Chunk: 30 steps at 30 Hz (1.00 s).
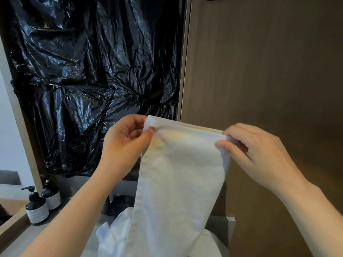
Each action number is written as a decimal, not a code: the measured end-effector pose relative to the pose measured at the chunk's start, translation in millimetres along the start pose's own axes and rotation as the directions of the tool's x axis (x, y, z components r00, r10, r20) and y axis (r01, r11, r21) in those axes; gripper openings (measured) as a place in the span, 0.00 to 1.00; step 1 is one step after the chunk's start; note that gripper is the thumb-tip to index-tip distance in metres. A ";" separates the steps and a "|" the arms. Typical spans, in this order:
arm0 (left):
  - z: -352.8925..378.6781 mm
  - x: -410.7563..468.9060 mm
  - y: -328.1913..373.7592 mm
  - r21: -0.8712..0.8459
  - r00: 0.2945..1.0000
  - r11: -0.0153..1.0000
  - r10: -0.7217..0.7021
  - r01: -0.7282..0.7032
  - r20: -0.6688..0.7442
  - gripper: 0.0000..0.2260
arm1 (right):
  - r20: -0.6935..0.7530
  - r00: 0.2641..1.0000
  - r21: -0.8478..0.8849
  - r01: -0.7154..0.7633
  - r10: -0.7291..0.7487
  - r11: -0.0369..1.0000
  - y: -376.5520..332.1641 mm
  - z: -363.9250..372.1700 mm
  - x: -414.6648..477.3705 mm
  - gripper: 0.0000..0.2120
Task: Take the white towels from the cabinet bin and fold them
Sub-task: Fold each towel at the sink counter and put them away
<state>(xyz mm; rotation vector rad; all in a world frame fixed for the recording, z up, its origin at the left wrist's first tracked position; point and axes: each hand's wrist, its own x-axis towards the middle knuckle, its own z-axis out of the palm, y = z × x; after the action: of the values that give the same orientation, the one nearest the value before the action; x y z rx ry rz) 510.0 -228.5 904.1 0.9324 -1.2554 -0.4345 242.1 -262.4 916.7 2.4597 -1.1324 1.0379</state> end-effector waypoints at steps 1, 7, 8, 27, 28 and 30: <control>0.5 0.9 2.8 0.011 1.000 1.000 0.022 -0.022 -0.011 0.06 | -0.030 1.000 0.007 -0.004 0.005 1.000 -2.4 -0.8 3.2 0.08; 6.1 3.1 19.7 0.045 0.993 0.993 0.112 -0.111 -0.024 0.05 | -0.112 0.982 0.013 -0.154 0.155 0.988 -10.4 -5.7 8.0 0.21; 7.5 4.2 22.8 0.054 0.993 0.992 0.119 -0.118 -0.018 0.05 | -0.099 0.977 0.002 -0.189 0.188 0.982 -11.6 -7.6 8.1 0.26; 36.3 -12.1 12.5 -0.028 0.969 0.999 0.045 -0.039 0.242 0.08 | 0.098 0.982 0.465 -0.191 0.164 0.864 -46.3 14.0 10.4 0.07; 36.5 -13.6 9.0 -0.041 0.972 0.999 0.030 -0.021 0.235 0.08 | 0.095 0.983 0.456 -0.184 0.158 0.870 -46.5 15.0 10.7 0.07; 38.3 -16.3 2.4 -0.059 0.974 0.998 0.016 -0.003 0.227 0.08 | 0.094 0.984 0.465 -0.178 0.151 0.867 -46.6 16.5 11.3 0.07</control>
<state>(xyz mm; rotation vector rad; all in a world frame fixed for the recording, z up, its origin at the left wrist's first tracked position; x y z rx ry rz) 468.9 -228.7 896.9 0.8438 -1.4465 -0.5803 290.0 -245.5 916.0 2.8091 -1.2454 1.4561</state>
